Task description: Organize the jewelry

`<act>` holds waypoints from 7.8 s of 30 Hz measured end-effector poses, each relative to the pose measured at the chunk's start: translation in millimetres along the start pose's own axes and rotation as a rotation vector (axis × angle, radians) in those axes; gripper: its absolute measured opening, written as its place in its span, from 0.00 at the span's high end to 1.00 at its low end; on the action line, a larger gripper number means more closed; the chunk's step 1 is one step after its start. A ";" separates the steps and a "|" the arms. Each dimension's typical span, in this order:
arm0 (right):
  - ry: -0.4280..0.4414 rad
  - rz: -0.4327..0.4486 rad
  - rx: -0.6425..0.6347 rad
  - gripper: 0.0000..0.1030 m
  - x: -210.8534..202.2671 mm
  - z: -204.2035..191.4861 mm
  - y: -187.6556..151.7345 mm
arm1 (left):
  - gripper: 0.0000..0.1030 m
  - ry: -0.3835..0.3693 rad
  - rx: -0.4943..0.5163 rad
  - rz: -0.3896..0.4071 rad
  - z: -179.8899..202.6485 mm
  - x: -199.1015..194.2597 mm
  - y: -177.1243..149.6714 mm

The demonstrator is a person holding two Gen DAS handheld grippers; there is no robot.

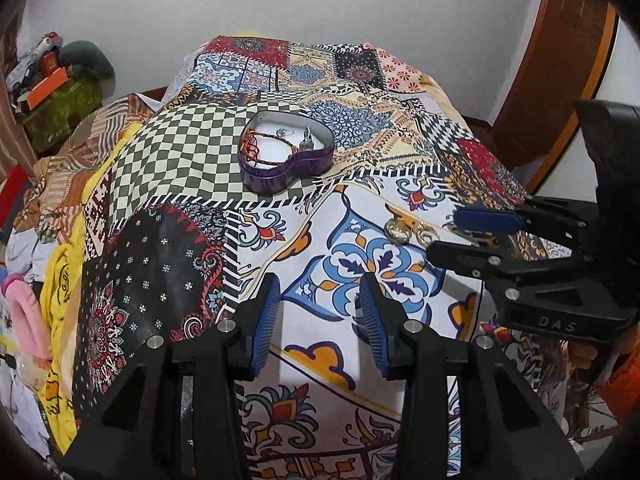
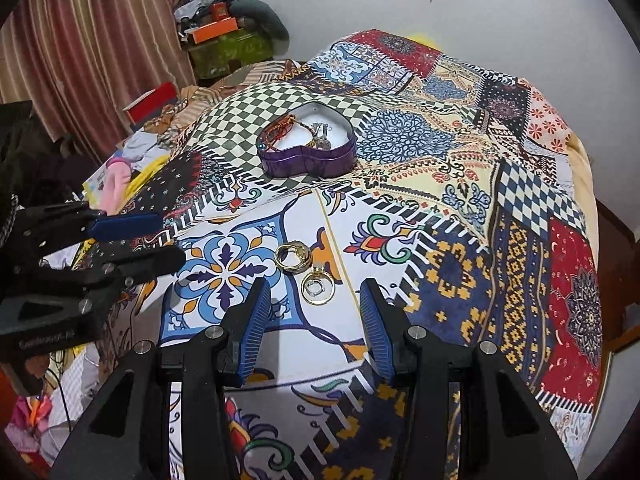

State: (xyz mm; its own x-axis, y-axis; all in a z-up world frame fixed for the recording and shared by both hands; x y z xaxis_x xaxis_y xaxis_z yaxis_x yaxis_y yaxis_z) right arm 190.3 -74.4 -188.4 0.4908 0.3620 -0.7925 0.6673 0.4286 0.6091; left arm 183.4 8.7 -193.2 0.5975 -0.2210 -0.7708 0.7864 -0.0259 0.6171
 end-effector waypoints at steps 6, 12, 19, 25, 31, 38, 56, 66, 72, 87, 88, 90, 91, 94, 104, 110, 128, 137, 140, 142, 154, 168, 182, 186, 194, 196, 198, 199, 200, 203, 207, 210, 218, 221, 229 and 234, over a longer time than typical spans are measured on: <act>0.010 0.006 -0.016 0.69 8.4 -3.9 3.8 | 0.61 -0.011 0.014 0.006 3.4 3.2 -0.8; 0.009 0.017 -0.059 0.83 11.3 -10.3 1.4 | 0.61 -0.032 0.019 0.015 9.4 5.6 3.2; 0.018 0.030 -0.046 0.94 9.0 -6.4 3.5 | 0.61 -0.048 0.024 0.013 14.4 8.6 5.2; 0.012 0.058 -0.010 0.94 -2.9 5.3 6.0 | 0.61 -0.064 0.028 0.010 19.7 12.4 8.7; 0.035 0.046 -0.042 0.78 -8.1 -0.4 7.5 | 0.61 -0.069 0.014 0.018 17.5 11.6 7.9; 0.017 0.004 -0.119 0.60 9.9 -18.7 7.1 | 0.61 -0.055 0.001 0.017 5.1 7.2 4.3; 0.006 0.036 -0.048 0.92 2.3 5.2 13.1 | 0.61 -0.061 0.013 0.021 10.0 8.1 5.9; -0.011 0.074 0.022 0.91 -14.9 31.1 14.8 | 0.61 -0.134 0.010 -0.010 25.5 28.1 21.2; -0.034 0.051 0.029 0.74 -11.7 40.3 6.9 | 0.70 -0.178 0.009 -0.040 38.4 47.3 32.1; -0.023 0.063 0.022 0.71 -10.8 44.7 1.0 | 0.84 -0.110 0.092 -0.013 52.2 63.0 40.1; -0.022 0.063 0.022 0.71 -10.4 44.8 0.6 | 0.84 -0.109 0.093 -0.003 52.1 61.3 40.7; -0.019 0.062 0.025 0.71 -9.7 45.2 0.6 | 0.84 -0.109 0.092 0.012 51.4 56.6 42.2; -0.018 0.062 0.026 0.71 -9.8 44.8 0.6 | 0.84 -0.108 0.090 0.017 50.9 54.2 42.5; -0.014 0.062 0.028 0.71 -9.7 44.8 0.8 | 0.84 -0.102 0.086 0.032 48.4 46.6 42.4; -0.002 0.051 -0.038 0.71 0.4 25.3 6.9 | 0.84 -0.079 0.061 0.040 30.2 31.3 32.1; -0.041 0.017 -0.070 0.71 17.5 22.6 12.9 | 0.84 -0.074 0.043 0.038 22.7 32.4 28.6; -0.014 0.051 0.000 0.93 -0.3 34.8 22.3 | 0.84 -0.063 0.014 0.073 14.1 20.7 31.9; -0.021 0.107 -0.001 0.93 -17.7 33.8 31.8 | 0.84 -0.055 0.007 0.091 9.8 12.5 32.4; -0.008 0.131 0.002 0.93 -25.2 32.2 38.4 | 0.84 -0.054 -0.003 0.099 6.1 9.9 33.4; 0.005 0.144 0.004 0.93 -28.6 31.1 43.9 | 0.84 -0.052 -0.007 0.104 3.2 8.9 34.8; -0.036 0.037 -0.026 0.92 5.6 31.5 36.1 | 0.84 -0.053 -0.037 0.106 -11.1 10.0 34.2; -0.033 -0.036 -0.036 0.78 28.4 31.8 24.6 | 0.84 -0.060 -0.037 0.083 -8.6 20.3 29.8; 0.020 -0.012 0.007 0.92 33.1 34.6 27.5 | 0.84 -0.053 -0.047 0.083 -13.5 18.7 27.7; 0.004 0.008 0.012 0.93 26.9 34.9 31.3 | 0.84 -0.048 -0.045 0.092 -13.8 16.4 30.4; 0.007 0.066 0.009 0.93 10.6 32.7 49.1 | 0.84 -0.042 -0.054 0.123 -19.3 10.6 41.6; 0.006 0.078 0.009 0.93 8.2 32.2 55.3 | 0.84 -0.042 -0.056 0.131 -21.2 9.5 45.8; 0.008 0.091 0.013 0.93 7.3 32.3 64.3 | 0.84 -0.039 -0.056 0.140 -23.0 9.1 51.8; 0.009 0.096 0.014 0.93 7.1 32.1 67.0 | 0.84 -0.038 -0.055 0.145 -23.9 8.9 54.7; 0.011 0.103 0.016 0.93 7.2 31.9 72.0 | 0.84 -0.036 -0.054 0.153 -24.9 8.5 58.1; 0.008 0.119 0.012 0.93 8.4 30.1 84.7 | 0.84 -0.038 -0.058 0.169 -28.3 8.2 68.9; 0.016 0.128 0.005 0.93 15.0 27.2 100.9 | 0.84 -0.024 -0.054 0.183 -33.2 12.1 83.2; 0.022 0.130 -0.005 0.93 24.2 24.8 113.4 | 0.84 -0.011 -0.047 0.185 -38.0 19.0 93.3; 0.037 0.114 -0.036 0.93 45.2 15.1 135.2 | 0.84 -0.012 -0.065 0.141 -57.5 50.7 106.2; 0.049 0.081 -0.042 0.93 58.8 11.7 139.9 | 0.84 -0.019 -0.075 0.113 -64.4 63.7 106.3; 0.069 -0.016 -0.057 0.93 89.7 7.3 138.0 | 0.84 -0.056 -0.102 0.052 -73.9 90.0 104.7; 0.061 -0.053 -0.065 0.93 99.6 7.3 134.7 | 0.84 -0.050 -0.086 0.048 -70.5 93.9 105.1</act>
State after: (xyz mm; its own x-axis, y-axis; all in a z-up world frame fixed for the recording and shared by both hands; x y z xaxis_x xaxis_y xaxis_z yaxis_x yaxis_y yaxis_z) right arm 333.2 13.3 -185.5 0.4193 0.3867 -0.8213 0.6527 0.5005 0.5688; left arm 333.1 54.0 -211.9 0.6281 -0.2689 -0.7302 0.7687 0.0693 0.6358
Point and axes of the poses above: each gripper's, at about its wrist camera, not at the fingertips, and x roughly the way its jaws point, z to its right, y to its top, the point moved 5 cm from there along x, roughly the way its jaws point, and after that the axes turned 5 degrees about -y, right-handed, at the moved point
